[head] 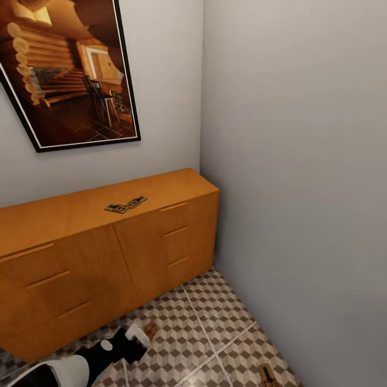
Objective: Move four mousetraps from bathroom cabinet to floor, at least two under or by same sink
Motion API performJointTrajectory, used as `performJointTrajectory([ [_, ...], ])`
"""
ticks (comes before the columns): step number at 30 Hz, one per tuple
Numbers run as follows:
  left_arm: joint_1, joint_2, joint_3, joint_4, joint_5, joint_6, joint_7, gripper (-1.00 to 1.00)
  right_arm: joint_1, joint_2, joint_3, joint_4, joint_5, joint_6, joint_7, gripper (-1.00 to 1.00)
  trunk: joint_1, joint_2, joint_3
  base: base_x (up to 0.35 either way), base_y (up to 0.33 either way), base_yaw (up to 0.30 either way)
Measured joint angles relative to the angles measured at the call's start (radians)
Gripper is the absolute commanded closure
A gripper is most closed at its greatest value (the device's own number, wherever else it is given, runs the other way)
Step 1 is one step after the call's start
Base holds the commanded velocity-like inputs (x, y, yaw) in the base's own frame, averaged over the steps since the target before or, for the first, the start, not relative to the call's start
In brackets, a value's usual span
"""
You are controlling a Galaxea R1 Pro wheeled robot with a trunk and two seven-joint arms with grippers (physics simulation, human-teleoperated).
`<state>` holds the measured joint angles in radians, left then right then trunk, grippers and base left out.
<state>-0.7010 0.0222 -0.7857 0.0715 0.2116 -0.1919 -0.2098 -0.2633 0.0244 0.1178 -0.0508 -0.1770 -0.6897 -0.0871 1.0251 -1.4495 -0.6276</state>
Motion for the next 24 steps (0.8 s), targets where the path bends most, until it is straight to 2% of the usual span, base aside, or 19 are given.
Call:
performJointTrajectory([
  [2,0.031,0.006,-0.001,0.001,0.051,-0.044,0.012,1.00,0.000,-0.002,0.002,-0.045,0.009,0.002,-0.002,1.00,0.000,0.000,0.000,0.000,0.000,0.000],
  [4,0.050,0.009,-0.001,0.001,0.070,-0.064,0.052,1.00,0.000,-0.003,0.002,-0.085,0.021,0.004,-0.005,1.00,0.000,0.000,0.000,0.000,0.000,0.000],
  [7,0.094,0.008,0.001,0.001,0.087,-0.111,0.189,1.00,0.000,-0.005,0.002,-0.156,0.054,0.023,-0.010,1.00,0.000,0.000,0.000,0.000,0.000,0.000],
  [9,0.127,0.005,0.001,0.002,0.094,-0.166,0.273,1.00,0.000,-0.004,0.001,-0.210,0.081,0.064,-0.017,1.00,0.000,0.000,0.000,0.000,0.000,0.000],
  [12,0.153,0.005,0.001,0.001,0.101,-0.217,0.308,1.00,0.000,-0.002,0.000,-0.285,0.108,0.137,-0.032,1.00,0.000,0.000,0.000,0.000,0.000,0.000],
  [13,0.161,0.005,0.001,0.001,0.113,-0.231,0.314,1.00,0.000,-0.001,0.000,-0.312,0.123,0.171,-0.039,1.00,0.000,0.000,0.000,0.000,0.000,0.000],
  [15,0.172,0.004,0.001,0.002,0.167,-0.253,0.322,1.00,0.000,0.001,0.000,-0.356,0.158,0.231,-0.052,1.00,0.000,0.000,0.000,0.000,0.000,0.000],
  [18,0.180,-0.002,0.001,0.002,0.291,-0.281,0.324,1.00,0.000,0.004,0.001,-0.393,0.204,0.273,-0.068,1.00,0.000,0.000,0.000,0.000,0.000,0.000],
  [20,0.182,-0.007,0.000,0.002,0.368,-0.290,0.323,1.00,0.000,0.006,0.002,-0.401,0.216,0.282,-0.073,1.00,0.000,0.000,0.000,0.000,0.000,0.000],
  [24,0.185,-0.002,-0.001,0.003,0.443,-0.318,0.322,1.00,0.000,0.016,0.005,-0.406,0.223,0.287,-0.073,1.00,0.000,0.000,0.000,0.000,0.000,0.000],
])
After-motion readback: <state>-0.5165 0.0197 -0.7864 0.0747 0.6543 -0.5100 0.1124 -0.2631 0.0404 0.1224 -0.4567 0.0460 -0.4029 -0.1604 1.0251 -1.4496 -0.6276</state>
